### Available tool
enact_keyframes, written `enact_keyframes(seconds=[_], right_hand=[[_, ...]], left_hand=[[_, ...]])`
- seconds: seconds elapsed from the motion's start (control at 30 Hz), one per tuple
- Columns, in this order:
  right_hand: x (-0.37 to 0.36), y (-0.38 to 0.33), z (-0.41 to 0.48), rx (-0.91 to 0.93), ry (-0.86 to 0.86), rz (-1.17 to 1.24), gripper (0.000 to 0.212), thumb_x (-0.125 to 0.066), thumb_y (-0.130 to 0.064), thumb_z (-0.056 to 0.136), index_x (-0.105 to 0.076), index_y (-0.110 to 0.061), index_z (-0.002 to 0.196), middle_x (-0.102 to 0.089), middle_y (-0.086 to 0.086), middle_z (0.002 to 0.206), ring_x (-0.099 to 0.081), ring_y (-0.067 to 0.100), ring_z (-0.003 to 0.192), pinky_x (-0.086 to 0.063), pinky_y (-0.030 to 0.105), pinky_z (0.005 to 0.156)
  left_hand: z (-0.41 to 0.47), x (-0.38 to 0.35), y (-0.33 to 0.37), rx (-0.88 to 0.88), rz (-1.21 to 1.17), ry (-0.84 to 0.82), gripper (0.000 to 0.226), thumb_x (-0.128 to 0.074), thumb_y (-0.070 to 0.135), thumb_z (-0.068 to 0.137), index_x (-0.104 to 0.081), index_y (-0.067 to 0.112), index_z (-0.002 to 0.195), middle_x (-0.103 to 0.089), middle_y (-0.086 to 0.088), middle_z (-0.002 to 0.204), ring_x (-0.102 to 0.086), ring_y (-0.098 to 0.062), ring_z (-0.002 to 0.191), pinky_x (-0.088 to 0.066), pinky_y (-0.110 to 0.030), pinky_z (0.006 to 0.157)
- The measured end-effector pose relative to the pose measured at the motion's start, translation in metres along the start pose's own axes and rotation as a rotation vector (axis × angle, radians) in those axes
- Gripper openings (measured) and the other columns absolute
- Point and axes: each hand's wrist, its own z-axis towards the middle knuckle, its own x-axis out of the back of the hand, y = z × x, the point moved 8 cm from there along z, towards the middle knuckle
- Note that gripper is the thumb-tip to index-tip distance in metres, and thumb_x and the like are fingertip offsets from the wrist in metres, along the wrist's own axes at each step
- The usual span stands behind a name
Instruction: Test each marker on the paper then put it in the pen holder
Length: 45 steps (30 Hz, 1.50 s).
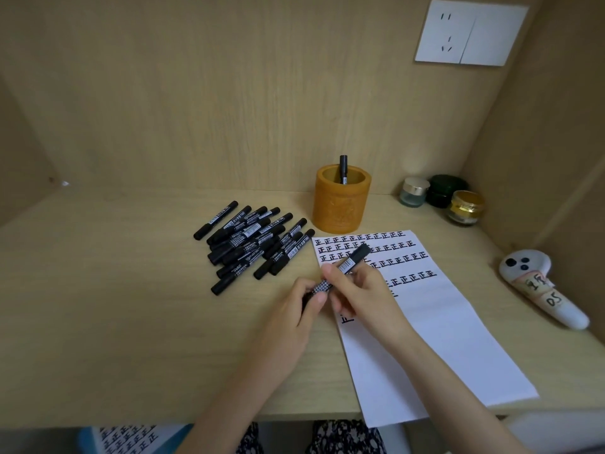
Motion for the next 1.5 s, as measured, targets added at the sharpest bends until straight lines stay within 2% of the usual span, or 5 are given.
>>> enact_keyframes(seconds=[0.43,0.67,0.8,1.03,1.5], right_hand=[[0.0,-0.003,-0.017,0.044,-0.051,0.074,0.03,-0.049,-0.018,0.098,-0.051,-0.003,0.072,-0.048,0.004,0.046,-0.038,0.009,0.039,-0.033,0.012,0.046],[0.061,0.009,-0.023,-0.076,0.364,0.253,0.031,-0.062,-0.022,0.091,-0.048,-0.016,0.064,-0.045,0.003,0.045,-0.032,0.015,0.039,-0.023,0.027,0.045],[0.076,0.021,-0.028,-0.14,0.423,0.183,0.035,-0.068,-0.017,0.087,-0.048,-0.019,0.058,-0.043,0.003,0.047,-0.035,0.015,0.039,-0.026,0.021,0.039],[0.069,0.025,-0.027,-0.102,0.373,0.131,0.016,-0.061,-0.011,0.09,-0.063,0.001,0.08,-0.055,0.011,0.051,-0.048,0.015,0.041,-0.031,0.017,0.039],[0.072,0.039,-0.03,-0.078,0.509,-0.093,0.032,-0.07,-0.015,0.085,-0.055,-0.01,0.058,-0.05,-0.012,0.045,-0.044,0.004,0.046,-0.035,0.015,0.049]], left_hand=[[-0.01,-0.006,0.017,-0.018,-0.134,-0.118,0.02,-0.045,0.033,0.096,-0.057,0.017,0.096,-0.057,0.024,0.061,-0.047,0.008,0.054,-0.031,-0.012,0.056],[-0.013,-0.002,-0.004,0.1,-0.064,-0.124,0.02,-0.032,0.036,0.098,-0.037,0.046,0.115,-0.056,0.006,0.088,-0.053,-0.02,0.081,-0.046,-0.04,0.08],[-0.017,-0.009,-0.002,0.066,-0.047,-0.192,0.023,-0.047,0.035,0.093,-0.043,0.045,0.114,-0.063,0.026,0.096,-0.056,0.007,0.1,-0.043,-0.031,0.1],[-0.02,-0.013,-0.001,0.048,-0.025,-0.253,0.026,-0.07,0.026,0.08,-0.067,0.048,0.094,-0.069,0.025,0.094,-0.039,0.0,0.058,-0.033,-0.013,0.058],[-0.022,-0.016,0.002,0.03,0.048,-0.287,0.026,-0.069,0.03,0.08,-0.066,0.047,0.099,-0.067,0.027,0.096,-0.045,0.008,0.062,-0.035,-0.006,0.06]])
